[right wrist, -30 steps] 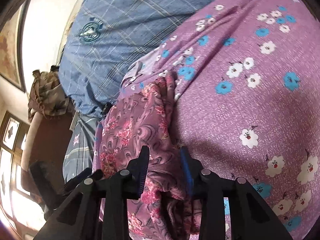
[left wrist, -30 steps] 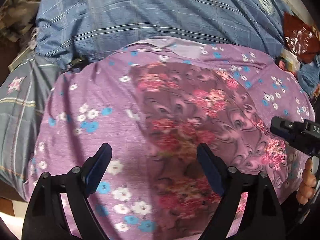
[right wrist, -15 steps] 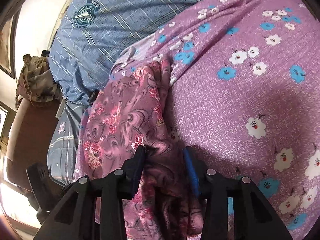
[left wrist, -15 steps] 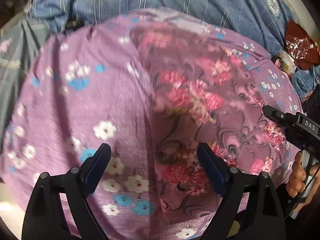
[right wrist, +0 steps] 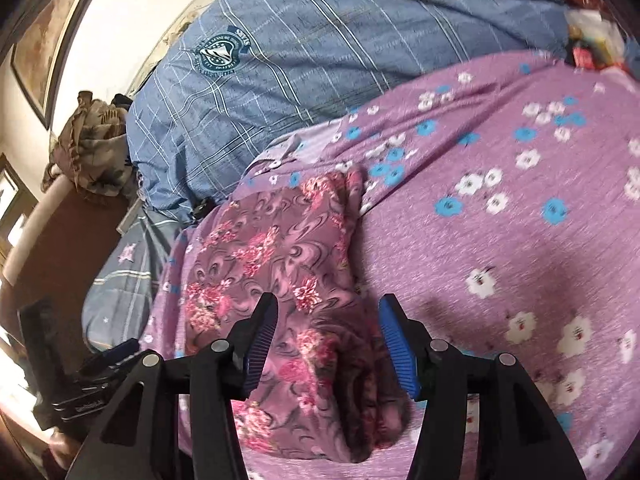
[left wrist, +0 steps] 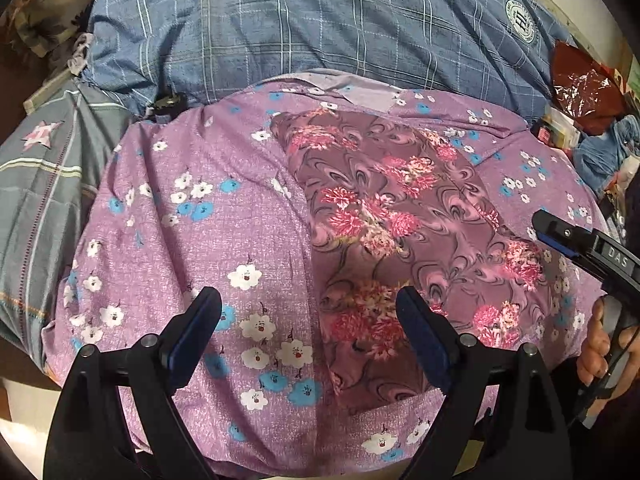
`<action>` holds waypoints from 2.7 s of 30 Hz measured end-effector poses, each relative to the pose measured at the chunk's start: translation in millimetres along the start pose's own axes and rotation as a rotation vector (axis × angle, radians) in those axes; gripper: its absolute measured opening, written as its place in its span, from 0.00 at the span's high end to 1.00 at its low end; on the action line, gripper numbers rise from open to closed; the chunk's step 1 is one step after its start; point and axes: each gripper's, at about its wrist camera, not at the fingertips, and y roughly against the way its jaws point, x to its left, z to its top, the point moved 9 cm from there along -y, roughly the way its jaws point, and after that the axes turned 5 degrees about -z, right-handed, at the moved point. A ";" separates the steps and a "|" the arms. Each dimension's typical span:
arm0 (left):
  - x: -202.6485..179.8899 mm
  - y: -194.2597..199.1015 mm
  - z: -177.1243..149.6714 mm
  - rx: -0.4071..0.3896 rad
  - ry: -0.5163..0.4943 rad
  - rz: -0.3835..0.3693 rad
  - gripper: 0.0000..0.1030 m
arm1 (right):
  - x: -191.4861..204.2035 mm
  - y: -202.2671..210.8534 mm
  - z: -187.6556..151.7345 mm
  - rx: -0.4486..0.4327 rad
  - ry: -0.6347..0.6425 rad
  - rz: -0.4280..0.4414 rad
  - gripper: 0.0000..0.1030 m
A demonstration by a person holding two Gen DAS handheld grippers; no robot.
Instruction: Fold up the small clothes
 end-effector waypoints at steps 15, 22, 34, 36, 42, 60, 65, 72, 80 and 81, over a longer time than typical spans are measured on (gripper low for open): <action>-5.9 105.7 27.3 -0.308 -0.075 0.291 0.00 | 92.1 93.1 -7.8 -0.157 0.250 -0.163 0.43; -7.6 162.5 26.2 -0.398 -0.056 0.252 0.00 | 124.6 124.3 -18.0 -0.185 0.308 -0.257 0.41; -9.9 224.8 9.6 -0.465 -0.018 0.171 0.00 | 163.6 167.9 -40.1 -0.251 0.389 -0.306 0.41; -13.0 232.0 9.1 -0.479 -0.026 0.172 0.00 | 166.2 175.2 -39.3 -0.275 0.396 -0.314 0.41; -23.5 235.1 10.1 -0.481 -0.045 0.152 0.00 | 169.8 187.3 -35.1 -0.319 0.418 -0.332 0.40; -23.5 227.1 16.2 -0.470 -0.054 0.149 0.00 | 164.4 187.7 -24.5 -0.353 0.427 -0.418 0.40; -19.0 233.1 14.4 -0.473 -0.032 0.135 0.00 | 168.6 198.0 -27.0 -0.368 0.433 -0.444 0.40; -20.8 251.7 12.7 -0.505 -0.022 0.124 0.00 | 172.4 229.3 -27.4 -0.424 0.432 -0.480 0.40; -32.7 277.8 9.1 -0.554 -0.039 0.108 0.00 | 176.3 259.4 -30.5 -0.473 0.432 -0.503 0.40; -34.6 280.7 8.9 -0.560 -0.042 0.107 0.00 | 176.3 261.6 -30.2 -0.477 0.430 -0.504 0.40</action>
